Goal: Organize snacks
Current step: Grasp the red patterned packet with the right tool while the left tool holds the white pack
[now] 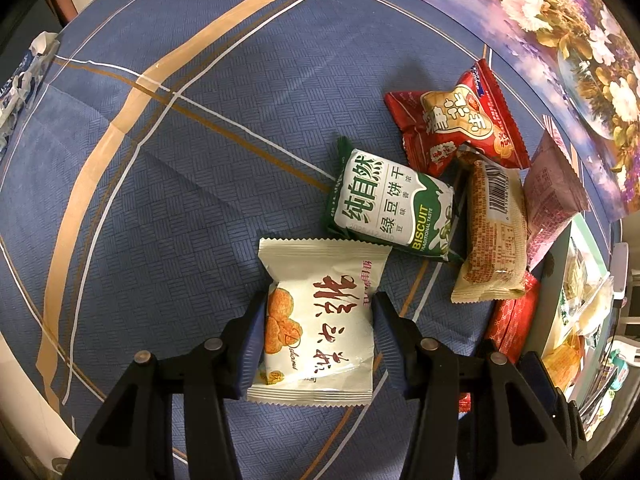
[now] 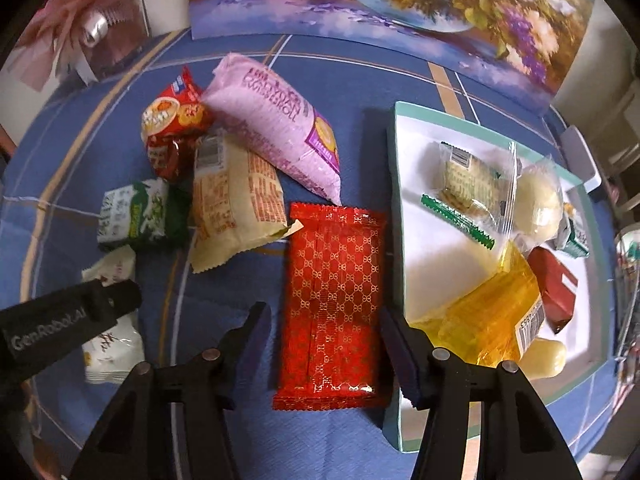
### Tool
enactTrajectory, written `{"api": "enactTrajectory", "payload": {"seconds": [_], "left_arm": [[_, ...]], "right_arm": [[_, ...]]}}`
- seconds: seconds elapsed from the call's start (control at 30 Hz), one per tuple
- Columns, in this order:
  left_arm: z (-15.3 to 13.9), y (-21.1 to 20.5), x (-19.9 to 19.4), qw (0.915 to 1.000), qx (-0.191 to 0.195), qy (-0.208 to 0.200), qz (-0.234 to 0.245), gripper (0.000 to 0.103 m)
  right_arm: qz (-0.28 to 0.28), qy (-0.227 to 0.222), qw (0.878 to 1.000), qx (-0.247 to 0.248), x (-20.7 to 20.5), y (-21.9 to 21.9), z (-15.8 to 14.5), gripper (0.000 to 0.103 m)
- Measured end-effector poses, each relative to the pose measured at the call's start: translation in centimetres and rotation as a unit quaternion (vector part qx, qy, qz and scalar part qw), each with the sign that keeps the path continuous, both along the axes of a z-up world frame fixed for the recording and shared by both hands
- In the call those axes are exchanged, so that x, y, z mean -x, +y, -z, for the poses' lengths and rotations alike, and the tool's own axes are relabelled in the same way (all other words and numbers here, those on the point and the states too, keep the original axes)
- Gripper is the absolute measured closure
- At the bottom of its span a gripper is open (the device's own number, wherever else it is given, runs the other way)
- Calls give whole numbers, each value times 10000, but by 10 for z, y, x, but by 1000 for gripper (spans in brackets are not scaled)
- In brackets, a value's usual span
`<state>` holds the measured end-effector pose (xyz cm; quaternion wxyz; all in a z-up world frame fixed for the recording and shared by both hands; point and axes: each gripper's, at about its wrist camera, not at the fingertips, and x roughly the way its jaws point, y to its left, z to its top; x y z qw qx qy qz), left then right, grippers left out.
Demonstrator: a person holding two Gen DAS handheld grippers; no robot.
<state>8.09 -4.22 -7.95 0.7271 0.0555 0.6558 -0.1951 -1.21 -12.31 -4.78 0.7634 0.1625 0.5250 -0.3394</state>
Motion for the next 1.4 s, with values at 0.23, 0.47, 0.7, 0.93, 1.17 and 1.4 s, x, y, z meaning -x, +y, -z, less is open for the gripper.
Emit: {"api": "enactTrajectory", "payload": {"seconds": [0.23,0.47,0.7,0.93,1.17,1.4], "left_arm": [[0,0,-1,10000,0,1,9,50],[0,1,-1,10000,3,5,19,50],[0,2,-2,10000,5,9,21,50],[0,2,-3,10000,29,24,22,50],[1,3,-4,10000,27,26,26,50],[1,4,-5,10000,37,30,38,50]], "right_arm": [[-18,-121,9996,-238,10,10,2,41],[34,-470,9967,-656,13,3,-1,41],[-43,-28,9997,-220,8,11,3,41],[0,89,9997,-214,12,12,5,43],[183,128,9992,-339,15,-6,10,43],[148,-126,9979,-613,17,-12,9,40]]}}
